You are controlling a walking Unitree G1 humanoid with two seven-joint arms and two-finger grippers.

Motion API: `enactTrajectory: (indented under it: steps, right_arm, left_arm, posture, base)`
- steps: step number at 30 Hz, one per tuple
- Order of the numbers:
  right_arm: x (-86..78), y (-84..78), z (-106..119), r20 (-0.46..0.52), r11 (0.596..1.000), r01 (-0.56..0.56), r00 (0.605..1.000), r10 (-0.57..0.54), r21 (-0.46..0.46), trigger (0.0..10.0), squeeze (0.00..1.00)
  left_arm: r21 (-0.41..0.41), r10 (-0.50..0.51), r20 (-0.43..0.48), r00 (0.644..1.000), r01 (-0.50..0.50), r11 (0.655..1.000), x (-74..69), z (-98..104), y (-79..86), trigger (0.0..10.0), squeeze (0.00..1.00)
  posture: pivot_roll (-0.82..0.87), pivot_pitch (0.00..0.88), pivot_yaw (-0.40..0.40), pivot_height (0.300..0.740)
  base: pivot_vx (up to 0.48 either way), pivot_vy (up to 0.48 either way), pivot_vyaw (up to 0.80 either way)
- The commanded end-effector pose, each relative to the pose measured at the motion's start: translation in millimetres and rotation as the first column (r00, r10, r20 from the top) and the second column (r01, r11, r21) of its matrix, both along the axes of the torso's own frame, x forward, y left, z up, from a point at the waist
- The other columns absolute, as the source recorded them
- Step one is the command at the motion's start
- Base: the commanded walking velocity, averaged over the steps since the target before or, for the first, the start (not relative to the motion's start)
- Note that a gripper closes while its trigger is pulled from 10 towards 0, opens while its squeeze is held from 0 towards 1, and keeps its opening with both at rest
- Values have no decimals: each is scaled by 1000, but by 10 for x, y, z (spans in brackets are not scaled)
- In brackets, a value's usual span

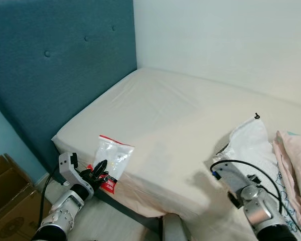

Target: Clean up the room

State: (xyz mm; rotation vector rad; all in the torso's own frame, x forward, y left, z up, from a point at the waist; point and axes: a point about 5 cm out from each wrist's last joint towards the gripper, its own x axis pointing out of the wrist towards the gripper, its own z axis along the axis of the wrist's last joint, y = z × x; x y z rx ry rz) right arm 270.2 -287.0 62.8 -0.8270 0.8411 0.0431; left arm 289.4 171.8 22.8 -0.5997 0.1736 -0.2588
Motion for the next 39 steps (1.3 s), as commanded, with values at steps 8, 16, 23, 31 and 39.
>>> enactTrajectory:
  steps: [8, 16, 23, 31, 39]
  right_arm:
    - [-40, -39, -73, 28, 1000, 17, 999, -16, -25, 4353, 0]
    - [-15, -113, -36, 90, 996, 45, 995, -38, -74, 0, 0]
    - [62, -158, 94, 190, 991, 52, 981, -29, -121, 0, 0]
    - [444, 296, 533, 567, 900, -122, 809, -155, 419, 0, 0]
    - [600, 1188, 1421, 727, 302, -666, 660, -187, 682, 0, 0]
  left_arm:
    - [12, -26, -5, 1000, 26, 1000, -49, -26, -17, 10000, 0]
    - [20, -34, -9, 999, 35, 999, -61, -28, 10, 10000, 0]
    - [31, -33, -16, 999, 34, 999, -69, -32, 65, 10000, 0]
    - [32, -34, -5, 999, 34, 999, -23, 10, 62, 10000, 0]
    - [23, -23, 17, 1000, 22, 999, 55, 71, 35, 10000, 0]
  posture:
    - [-77, 42, -14, 550]
    - [-70, 48, -2, 550]
    - [-67, 44, 8, 550]
    - [-73, 25, 10, 550]
    - [-66, 0, -3, 550]
  base:
    - [0, 0, 0]
    - [0, 0, 0]
    - [0, 0, 0]
    - [0, 0, 0]
    - [0, 0, 0]
